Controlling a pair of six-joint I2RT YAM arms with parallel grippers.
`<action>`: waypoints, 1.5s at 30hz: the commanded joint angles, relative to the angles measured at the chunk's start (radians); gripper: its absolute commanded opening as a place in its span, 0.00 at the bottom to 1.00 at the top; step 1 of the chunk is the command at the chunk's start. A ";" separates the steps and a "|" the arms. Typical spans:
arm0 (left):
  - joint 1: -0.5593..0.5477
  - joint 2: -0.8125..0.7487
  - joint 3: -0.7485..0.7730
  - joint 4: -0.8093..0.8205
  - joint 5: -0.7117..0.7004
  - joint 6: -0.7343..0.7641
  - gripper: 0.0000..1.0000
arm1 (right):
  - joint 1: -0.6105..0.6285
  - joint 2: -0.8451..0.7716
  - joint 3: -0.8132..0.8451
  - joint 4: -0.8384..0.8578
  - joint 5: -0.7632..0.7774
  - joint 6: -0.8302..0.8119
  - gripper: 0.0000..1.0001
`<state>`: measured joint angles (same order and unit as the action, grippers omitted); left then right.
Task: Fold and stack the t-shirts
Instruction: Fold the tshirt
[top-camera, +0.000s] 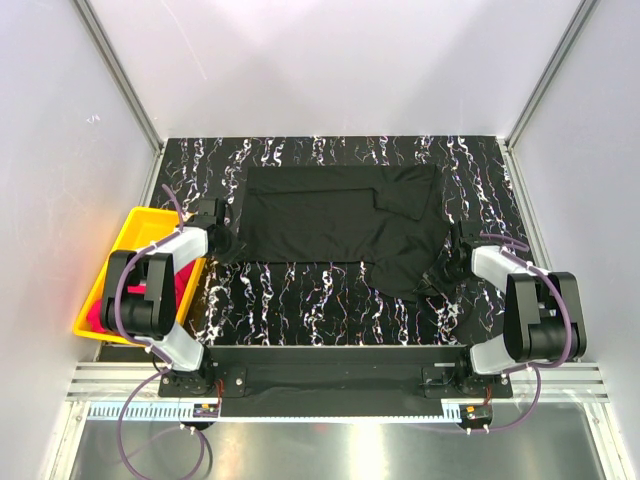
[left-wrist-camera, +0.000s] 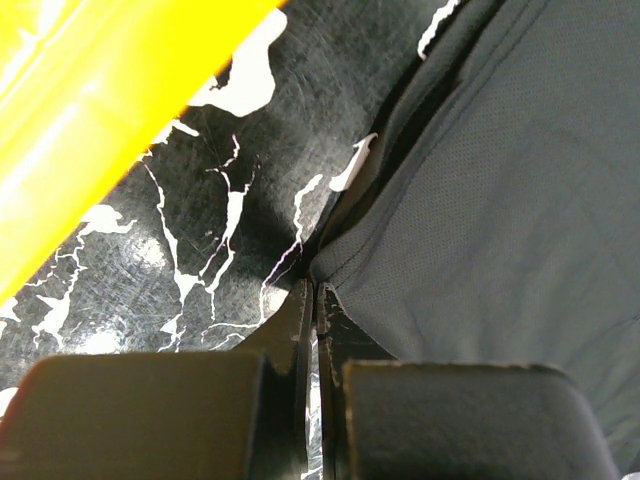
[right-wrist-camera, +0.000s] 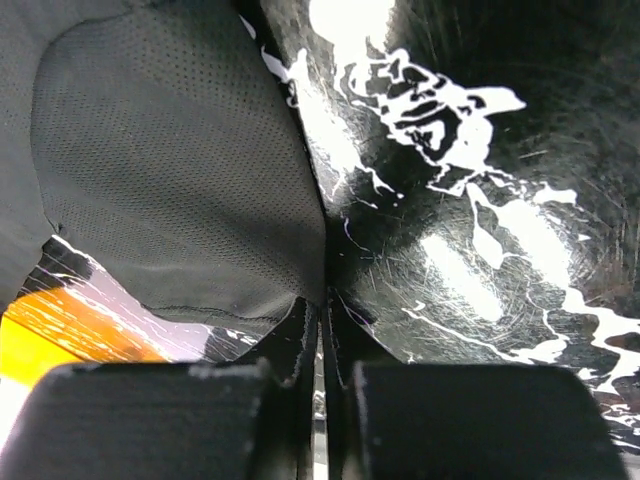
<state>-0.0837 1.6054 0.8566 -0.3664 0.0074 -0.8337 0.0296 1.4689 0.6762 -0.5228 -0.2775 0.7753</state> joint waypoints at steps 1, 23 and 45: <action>0.004 -0.058 -0.010 0.006 0.022 0.062 0.00 | 0.000 -0.011 -0.017 0.017 0.051 -0.005 0.00; 0.004 -0.295 -0.111 -0.129 0.062 0.113 0.00 | 0.020 -0.417 0.023 -0.344 0.007 -0.093 0.00; -0.007 0.243 0.593 -0.292 0.006 0.205 0.00 | -0.023 0.456 1.057 -0.388 -0.003 -0.317 0.00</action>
<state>-0.0933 1.8256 1.3560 -0.6281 0.0395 -0.6361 0.0097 1.8885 1.6382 -0.8879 -0.2367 0.4820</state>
